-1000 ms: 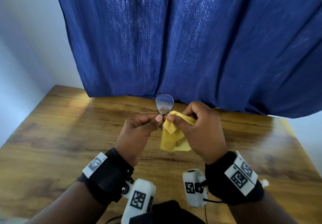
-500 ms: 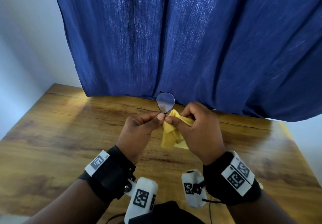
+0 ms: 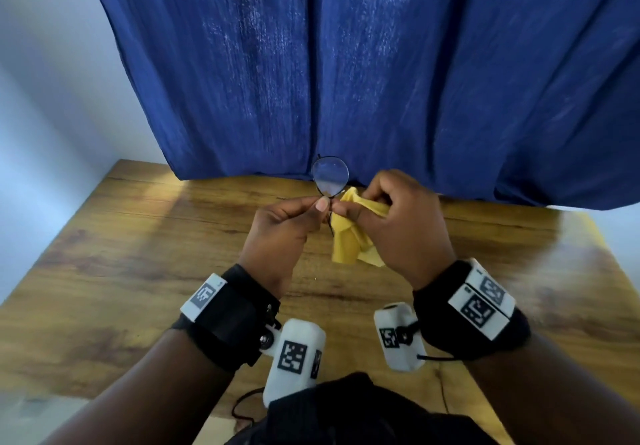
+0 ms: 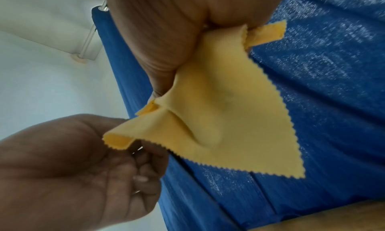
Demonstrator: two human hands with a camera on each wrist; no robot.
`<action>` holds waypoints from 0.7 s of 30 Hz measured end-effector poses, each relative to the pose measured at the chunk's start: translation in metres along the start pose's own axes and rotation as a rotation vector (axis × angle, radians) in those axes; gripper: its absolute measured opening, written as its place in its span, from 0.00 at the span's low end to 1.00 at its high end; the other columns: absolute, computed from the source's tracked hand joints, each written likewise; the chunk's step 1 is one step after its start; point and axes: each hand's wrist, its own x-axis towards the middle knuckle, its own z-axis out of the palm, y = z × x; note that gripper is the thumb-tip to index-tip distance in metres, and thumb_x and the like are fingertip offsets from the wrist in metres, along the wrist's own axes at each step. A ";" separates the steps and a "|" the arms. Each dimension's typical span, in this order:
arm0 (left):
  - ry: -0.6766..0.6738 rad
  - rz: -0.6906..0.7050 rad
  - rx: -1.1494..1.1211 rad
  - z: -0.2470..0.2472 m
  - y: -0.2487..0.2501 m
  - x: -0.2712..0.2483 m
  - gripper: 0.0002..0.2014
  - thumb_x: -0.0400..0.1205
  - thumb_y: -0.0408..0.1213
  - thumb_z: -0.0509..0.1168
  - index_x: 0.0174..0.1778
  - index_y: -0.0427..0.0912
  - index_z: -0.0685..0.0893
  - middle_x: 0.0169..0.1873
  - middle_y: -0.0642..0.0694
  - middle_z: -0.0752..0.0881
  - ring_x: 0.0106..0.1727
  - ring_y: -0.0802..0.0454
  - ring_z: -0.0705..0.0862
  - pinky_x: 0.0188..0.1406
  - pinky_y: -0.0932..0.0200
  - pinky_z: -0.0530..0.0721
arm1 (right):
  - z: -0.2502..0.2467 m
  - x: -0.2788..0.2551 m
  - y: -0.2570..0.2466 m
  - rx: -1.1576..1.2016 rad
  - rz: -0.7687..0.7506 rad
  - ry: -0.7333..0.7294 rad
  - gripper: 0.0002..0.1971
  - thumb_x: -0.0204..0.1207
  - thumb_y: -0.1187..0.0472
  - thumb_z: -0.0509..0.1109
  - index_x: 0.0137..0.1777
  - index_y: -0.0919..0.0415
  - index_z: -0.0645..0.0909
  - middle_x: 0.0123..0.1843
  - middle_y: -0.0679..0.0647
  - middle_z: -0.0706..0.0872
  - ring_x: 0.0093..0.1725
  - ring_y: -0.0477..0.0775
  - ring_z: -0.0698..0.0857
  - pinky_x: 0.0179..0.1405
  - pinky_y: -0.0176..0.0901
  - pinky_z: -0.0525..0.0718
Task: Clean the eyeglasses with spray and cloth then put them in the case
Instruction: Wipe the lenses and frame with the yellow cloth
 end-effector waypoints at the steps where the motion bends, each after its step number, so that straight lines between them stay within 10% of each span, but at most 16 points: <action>1: -0.002 -0.013 -0.008 0.001 0.000 0.000 0.10 0.88 0.31 0.66 0.57 0.33 0.92 0.35 0.56 0.94 0.34 0.70 0.87 0.32 0.76 0.80 | 0.003 -0.001 -0.001 0.007 -0.017 -0.015 0.21 0.69 0.35 0.79 0.35 0.46 0.72 0.35 0.40 0.77 0.36 0.40 0.78 0.32 0.43 0.75; 4: 0.025 -0.031 0.005 -0.004 0.000 0.002 0.09 0.88 0.34 0.67 0.53 0.40 0.94 0.40 0.54 0.94 0.36 0.68 0.85 0.34 0.72 0.78 | 0.006 -0.007 0.005 -0.005 -0.035 -0.076 0.22 0.69 0.35 0.79 0.37 0.49 0.74 0.36 0.42 0.78 0.37 0.45 0.79 0.34 0.54 0.81; 11: 0.031 0.008 0.025 -0.010 -0.004 -0.002 0.10 0.88 0.33 0.67 0.56 0.34 0.92 0.41 0.51 0.94 0.37 0.67 0.88 0.32 0.75 0.79 | -0.006 -0.006 0.013 0.012 0.033 -0.026 0.21 0.68 0.38 0.82 0.35 0.47 0.73 0.35 0.40 0.78 0.34 0.39 0.77 0.33 0.36 0.70; 15: 0.012 -0.034 0.020 -0.015 -0.008 -0.004 0.08 0.87 0.35 0.68 0.52 0.42 0.94 0.40 0.53 0.93 0.38 0.62 0.83 0.34 0.66 0.74 | 0.015 -0.006 -0.008 0.044 -0.014 -0.022 0.22 0.68 0.35 0.80 0.35 0.49 0.74 0.36 0.42 0.80 0.36 0.42 0.80 0.33 0.45 0.80; 21: 0.007 0.019 0.019 -0.035 -0.001 -0.003 0.12 0.87 0.33 0.66 0.59 0.29 0.91 0.50 0.39 0.95 0.44 0.62 0.91 0.35 0.75 0.80 | 0.016 -0.021 -0.001 -0.021 0.010 -0.085 0.21 0.68 0.36 0.81 0.36 0.48 0.75 0.36 0.40 0.79 0.36 0.41 0.78 0.32 0.44 0.75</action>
